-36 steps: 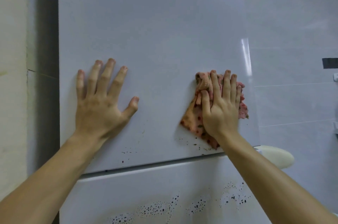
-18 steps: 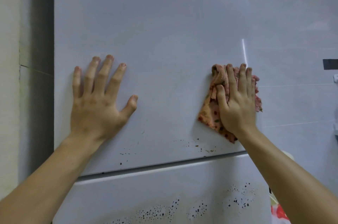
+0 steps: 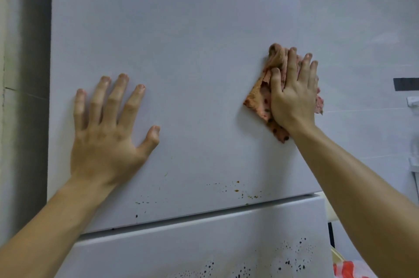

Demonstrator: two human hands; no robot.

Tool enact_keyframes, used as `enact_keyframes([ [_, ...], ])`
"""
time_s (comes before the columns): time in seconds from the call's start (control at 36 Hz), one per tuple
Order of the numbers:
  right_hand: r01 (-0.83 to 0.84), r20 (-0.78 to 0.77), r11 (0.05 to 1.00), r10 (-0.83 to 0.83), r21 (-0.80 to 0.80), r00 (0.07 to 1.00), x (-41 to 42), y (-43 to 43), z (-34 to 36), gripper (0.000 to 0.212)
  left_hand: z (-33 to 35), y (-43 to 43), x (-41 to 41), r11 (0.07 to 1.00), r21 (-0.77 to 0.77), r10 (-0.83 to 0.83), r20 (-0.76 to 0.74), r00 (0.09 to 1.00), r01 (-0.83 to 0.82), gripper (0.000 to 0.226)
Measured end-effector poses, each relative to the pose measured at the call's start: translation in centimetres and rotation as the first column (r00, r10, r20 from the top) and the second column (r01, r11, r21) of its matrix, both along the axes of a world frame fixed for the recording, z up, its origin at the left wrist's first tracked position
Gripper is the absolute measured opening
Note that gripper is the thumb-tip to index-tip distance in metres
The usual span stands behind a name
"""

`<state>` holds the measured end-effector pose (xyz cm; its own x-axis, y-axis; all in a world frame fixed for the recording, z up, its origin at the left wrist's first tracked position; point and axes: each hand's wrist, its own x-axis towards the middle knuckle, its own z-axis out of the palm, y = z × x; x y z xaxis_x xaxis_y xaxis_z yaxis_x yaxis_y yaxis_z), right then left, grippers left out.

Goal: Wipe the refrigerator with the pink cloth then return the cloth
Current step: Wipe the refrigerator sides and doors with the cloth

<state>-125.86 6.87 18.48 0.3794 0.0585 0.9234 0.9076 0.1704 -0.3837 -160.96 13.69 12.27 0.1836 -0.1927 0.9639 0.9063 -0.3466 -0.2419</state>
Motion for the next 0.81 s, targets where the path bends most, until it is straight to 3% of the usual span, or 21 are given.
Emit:
enact_keyframes([
  [0.14,-0.136,-0.046,0.982,0.143,0.132,0.989,0.3,-0.2,-4.8,0.084,0.0,-0.1,0.1,1.000,-0.018,-0.004,-0.006,1.000,0.004,0.075],
  [0.22,-0.180,-0.071,0.975,0.191,0.131,0.979,0.5,-0.5,-8.4,0.071,0.0,-0.1,0.1,1.000,-0.009,-0.004,-0.002,1.000,0.004,0.074],
  [0.28,-0.074,-0.057,0.992,0.080,0.098,0.995,0.7,-0.7,-10.2,0.054,-0.1,-0.1,0.1,1.000,-0.002,-0.005,0.004,1.000,0.005,0.074],
  [0.33,0.123,0.019,0.989,-0.125,0.087,0.992,0.5,-0.6,-11.5,0.054,-0.1,0.0,0.2,1.000,0.012,-0.010,0.010,1.000,0.010,0.073],
  [0.42,0.101,0.037,0.994,-0.103,0.039,0.994,-0.7,-0.2,-12.0,0.068,-0.1,0.1,0.1,1.000,0.025,-0.018,0.009,1.000,0.017,0.072],
  [0.53,0.056,-0.009,0.998,-0.056,-0.039,0.998,-0.8,0.3,-10.3,0.079,-0.1,0.2,0.0,0.999,0.029,-0.021,0.008,1.000,0.021,0.072],
  [0.64,0.047,-0.006,0.997,-0.048,-0.069,0.999,-0.1,0.0,-5.0,0.073,0.0,0.1,-0.2,1.000,0.004,-0.001,0.005,1.000,0.001,0.075],
  [0.81,0.007,-0.035,1.000,-0.007,-0.003,0.999,0.7,-0.2,0.0,0.069,0.1,-0.1,-0.2,1.000,-0.026,0.001,-0.007,1.000,-0.001,0.076],
])
